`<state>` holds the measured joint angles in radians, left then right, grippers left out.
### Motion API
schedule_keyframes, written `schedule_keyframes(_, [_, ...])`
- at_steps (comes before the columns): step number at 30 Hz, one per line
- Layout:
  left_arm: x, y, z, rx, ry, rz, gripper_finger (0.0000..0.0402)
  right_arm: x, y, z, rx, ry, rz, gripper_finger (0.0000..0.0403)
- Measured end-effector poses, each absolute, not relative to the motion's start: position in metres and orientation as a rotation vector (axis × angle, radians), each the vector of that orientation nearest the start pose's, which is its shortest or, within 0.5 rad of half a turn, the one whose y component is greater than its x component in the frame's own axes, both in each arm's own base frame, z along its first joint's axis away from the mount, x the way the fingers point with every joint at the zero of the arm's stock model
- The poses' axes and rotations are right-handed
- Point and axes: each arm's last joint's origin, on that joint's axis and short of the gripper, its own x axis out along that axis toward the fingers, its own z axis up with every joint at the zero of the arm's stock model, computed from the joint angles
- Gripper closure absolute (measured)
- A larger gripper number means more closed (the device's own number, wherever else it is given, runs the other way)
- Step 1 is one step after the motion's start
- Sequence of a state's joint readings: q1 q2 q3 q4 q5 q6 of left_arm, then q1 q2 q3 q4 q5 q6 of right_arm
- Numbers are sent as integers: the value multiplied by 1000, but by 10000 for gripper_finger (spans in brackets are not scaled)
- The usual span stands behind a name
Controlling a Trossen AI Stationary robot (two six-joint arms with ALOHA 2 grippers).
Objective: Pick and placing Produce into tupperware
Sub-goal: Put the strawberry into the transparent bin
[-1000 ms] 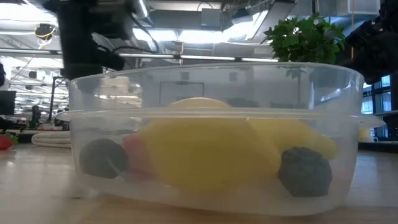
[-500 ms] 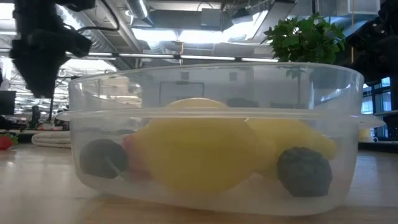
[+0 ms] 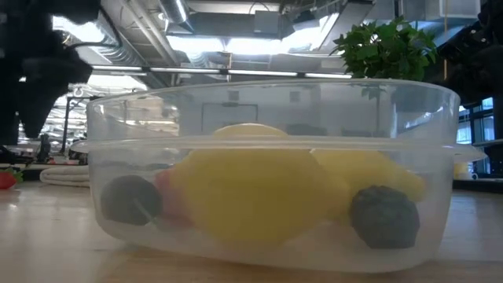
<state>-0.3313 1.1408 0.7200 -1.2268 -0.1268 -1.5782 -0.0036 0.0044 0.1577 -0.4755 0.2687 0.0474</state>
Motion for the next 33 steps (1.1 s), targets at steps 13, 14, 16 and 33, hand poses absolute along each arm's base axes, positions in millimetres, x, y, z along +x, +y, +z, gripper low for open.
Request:
schedule_keyframes(13, [140,-45,160,-926,1269,1004,125,80,-8,171,-3,315,-276,184])
schedule_keyframes(14, [139,-45,157,-929,1265,999,125,80,-8,171,-3,315,-276,184])
schedule_keyframes(16, [138,-45,153,-932,1262,997,125,80,-8,171,-3,315,-276,184])
schedule_keyframes(33, [140,-46,131,-921,1304,1016,169,80,-8,171,-3,315,-276,184])
